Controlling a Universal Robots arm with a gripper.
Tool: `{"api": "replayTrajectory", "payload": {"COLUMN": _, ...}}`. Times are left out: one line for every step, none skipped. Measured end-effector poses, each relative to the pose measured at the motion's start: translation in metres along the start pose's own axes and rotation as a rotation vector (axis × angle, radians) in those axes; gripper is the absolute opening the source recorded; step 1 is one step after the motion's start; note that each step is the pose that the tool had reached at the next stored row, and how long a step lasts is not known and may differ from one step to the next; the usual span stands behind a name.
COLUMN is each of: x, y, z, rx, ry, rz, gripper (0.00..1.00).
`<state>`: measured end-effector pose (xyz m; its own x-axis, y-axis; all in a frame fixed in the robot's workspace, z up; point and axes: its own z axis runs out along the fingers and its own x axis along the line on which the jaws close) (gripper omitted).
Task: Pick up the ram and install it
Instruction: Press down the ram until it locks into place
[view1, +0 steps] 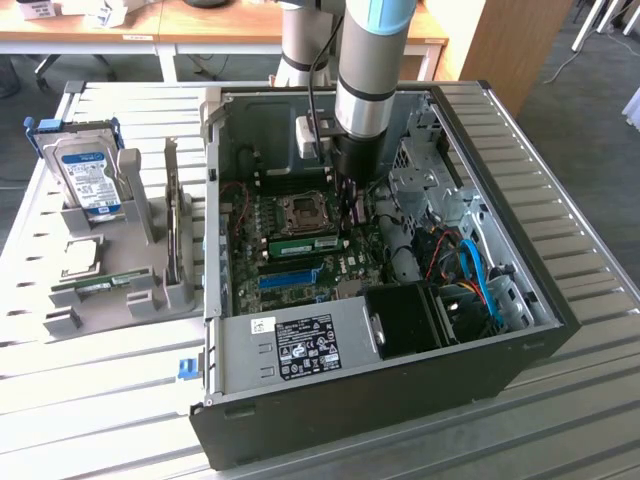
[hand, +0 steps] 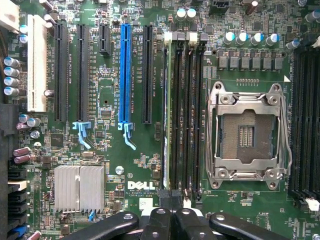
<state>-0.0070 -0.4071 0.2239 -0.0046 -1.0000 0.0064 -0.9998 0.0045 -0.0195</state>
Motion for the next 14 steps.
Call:
{"api": "replayTrajectory", "payload": {"x": 0.0000, "y": 0.0000, "z": 0.0001, "rx": 0.0000, "ry": 0.0001, "rz": 0.000, "gripper": 0.11}}
{"api": "replayTrajectory", "payload": {"x": 0.0000, "y": 0.0000, "z": 0.0001, "rx": -0.0001, "ry": 0.0002, "rz": 0.000, "gripper": 0.11}}
{"api": "replayTrajectory", "payload": {"x": 0.0000, "y": 0.0000, "z": 0.0001, "rx": -0.0001, "ry": 0.0001, "rz": 0.000, "gripper": 0.11}}
{"api": "replayTrajectory", "payload": {"x": 0.0000, "y": 0.0000, "z": 0.0001, "rx": -0.0001, "ry": 0.0001, "rz": 0.000, "gripper": 0.11}}
{"api": "replayTrajectory", "payload": {"x": 0.0000, "y": 0.0000, "z": 0.0002, "rx": 0.0000, "ry": 0.0000, "rz": 0.000, "gripper": 0.11}}
{"api": "replayTrajectory", "payload": {"x": 0.0000, "y": 0.0000, "z": 0.0002, "rx": 0.0000, "ry": 0.0000, "rz": 0.000, "gripper": 0.11}}
{"api": "replayTrajectory", "payload": {"x": 0.0000, "y": 0.0000, "z": 0.0003, "rx": 0.0000, "ry": -0.0001, "rz": 0.000, "gripper": 0.11}}
{"api": "replayTrajectory", "payload": {"x": 0.0000, "y": -0.0001, "z": 0.0007, "rx": 0.0002, "ry": -0.0002, "rz": 0.000, "gripper": 0.11}}
{"api": "replayTrajectory", "payload": {"x": 0.0000, "y": -0.0001, "z": 0.0010, "rx": 0.0002, "ry": -0.0001, "rz": 0.000, "gripper": 0.11}}
{"api": "replayTrajectory", "payload": {"x": 0.0000, "y": 0.0000, "z": 0.0011, "rx": 0.0000, "ry": 0.0001, "rz": 0.000, "gripper": 0.11}}
{"api": "replayTrajectory", "payload": {"x": 0.0000, "y": -0.0001, "z": 0.0010, "rx": -0.0001, "ry": 0.0001, "rz": 0.000, "gripper": 0.11}}
{"api": "replayTrajectory", "payload": {"x": 0.0000, "y": 0.0000, "z": 0.0011, "rx": -0.0001, "ry": 0.0001, "rz": 0.000, "gripper": 0.11}}
{"api": "replayTrajectory", "payload": {"x": 0.0000, "y": -0.0001, "z": 0.0011, "rx": -0.0001, "ry": 0.0001, "rz": 0.000, "gripper": 0.11}}
{"api": "replayTrajectory", "payload": {"x": 0.0000, "y": 0.0000, "z": 0.0011, "rx": -0.0001, "ry": 0.0001, "rz": 0.000, "gripper": 0.11}}
